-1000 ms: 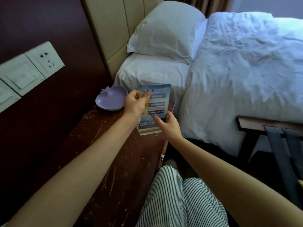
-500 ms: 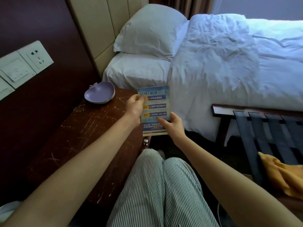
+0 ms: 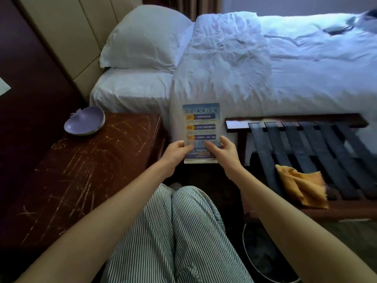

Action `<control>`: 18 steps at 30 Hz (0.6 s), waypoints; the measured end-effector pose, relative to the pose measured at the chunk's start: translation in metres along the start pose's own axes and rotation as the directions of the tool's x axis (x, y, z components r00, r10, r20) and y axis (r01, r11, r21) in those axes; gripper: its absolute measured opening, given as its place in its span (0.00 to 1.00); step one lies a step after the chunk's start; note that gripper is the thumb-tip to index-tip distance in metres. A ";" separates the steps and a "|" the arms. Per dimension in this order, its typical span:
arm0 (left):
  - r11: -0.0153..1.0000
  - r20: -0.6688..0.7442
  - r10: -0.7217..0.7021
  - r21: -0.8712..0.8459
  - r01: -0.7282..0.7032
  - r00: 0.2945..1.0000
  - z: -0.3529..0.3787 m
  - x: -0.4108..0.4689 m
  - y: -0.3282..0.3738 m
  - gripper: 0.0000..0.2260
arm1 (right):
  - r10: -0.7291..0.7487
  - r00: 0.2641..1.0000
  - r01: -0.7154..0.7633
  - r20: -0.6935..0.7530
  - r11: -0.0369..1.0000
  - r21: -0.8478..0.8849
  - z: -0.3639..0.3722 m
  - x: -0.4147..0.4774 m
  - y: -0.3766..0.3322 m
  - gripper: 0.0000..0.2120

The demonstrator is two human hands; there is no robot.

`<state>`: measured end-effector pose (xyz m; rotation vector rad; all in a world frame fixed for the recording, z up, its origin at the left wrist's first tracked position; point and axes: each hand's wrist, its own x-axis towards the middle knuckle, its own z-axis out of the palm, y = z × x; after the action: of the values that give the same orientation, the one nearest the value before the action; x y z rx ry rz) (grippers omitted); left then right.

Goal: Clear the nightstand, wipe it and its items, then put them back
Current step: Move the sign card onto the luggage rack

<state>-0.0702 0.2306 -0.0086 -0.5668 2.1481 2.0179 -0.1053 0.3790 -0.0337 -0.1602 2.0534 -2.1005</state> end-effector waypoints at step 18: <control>0.960 0.179 -0.150 -0.210 0.186 0.972 0.156 0.045 -0.019 0.10 | 0.310 0.946 -0.320 -0.091 0.940 -0.121 -0.151 0.009 0.032 0.25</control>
<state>-0.1291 0.3758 -0.0561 -0.5711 1.7306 2.1447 -0.1448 0.5235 -0.0709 0.2145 2.0965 -1.8006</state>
